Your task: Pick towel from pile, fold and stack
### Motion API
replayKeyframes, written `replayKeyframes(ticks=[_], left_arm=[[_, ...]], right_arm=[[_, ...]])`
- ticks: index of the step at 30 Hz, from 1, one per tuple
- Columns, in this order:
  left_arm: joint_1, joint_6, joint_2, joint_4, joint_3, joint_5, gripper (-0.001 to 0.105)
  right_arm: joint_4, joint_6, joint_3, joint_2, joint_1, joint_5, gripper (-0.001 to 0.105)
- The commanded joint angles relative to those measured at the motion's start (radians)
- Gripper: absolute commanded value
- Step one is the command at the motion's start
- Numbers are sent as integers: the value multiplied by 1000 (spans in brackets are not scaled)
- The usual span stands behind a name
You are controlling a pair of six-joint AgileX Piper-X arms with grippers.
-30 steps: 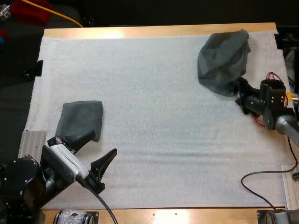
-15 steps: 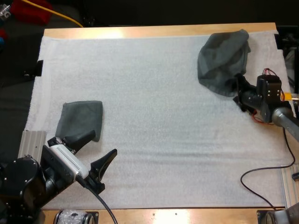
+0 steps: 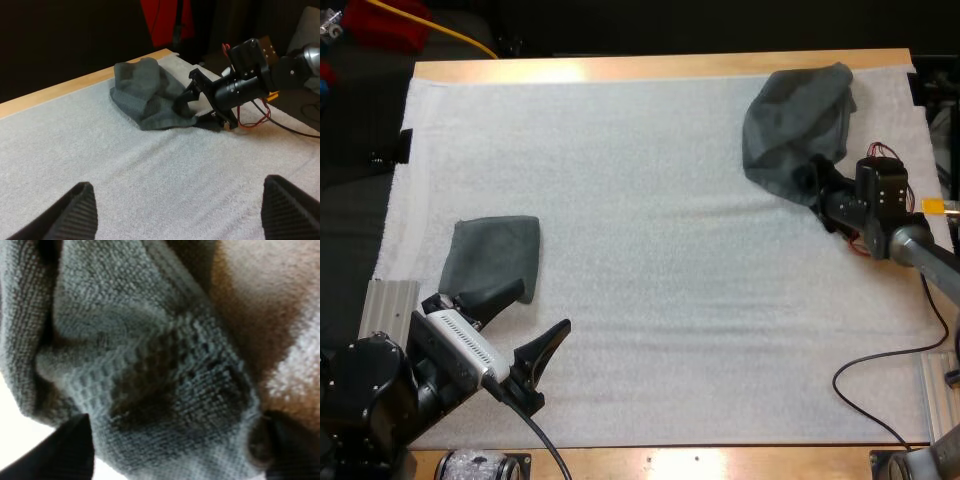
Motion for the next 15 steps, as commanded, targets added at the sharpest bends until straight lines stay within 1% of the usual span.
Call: replayKeyframes(ticks=[1, 4, 5, 6, 8, 9, 12, 13, 14, 15], left_arm=[[-5, -10, 1, 1, -7, 6, 66], [-5, -10, 1, 1, -7, 6, 66], [-5, -10, 1, 1, -7, 6, 66], [-5, -10, 1, 1, -7, 6, 66], [-5, -10, 1, 1, -7, 6, 66], [-5, -10, 1, 1, -7, 6, 66], [-5, -10, 1, 1, -7, 6, 66], [-5, -10, 1, 1, -7, 6, 66], [-5, -10, 1, 1, -7, 6, 66], [-5, -10, 1, 1, -7, 6, 66]], right_arm=[[24, 2, 3, 17, 8, -1, 55], [26, 2, 3, 17, 8, 3, 36], [32, 2, 3, 17, 8, 7, 28], [38, 2, 3, 17, 8, 10, 25], [61, -5, 3, 14, 8, 14, 5], [65, -8, 3, 13, 8, 14, 0], [79, -96, 3, -9, 12, 12, 2], [91, -145, 3, -24, 12, 15, 2], [116, -195, -1, -46, 15, 32, 2], [132, -213, -3, -60, 15, 41, 2]])
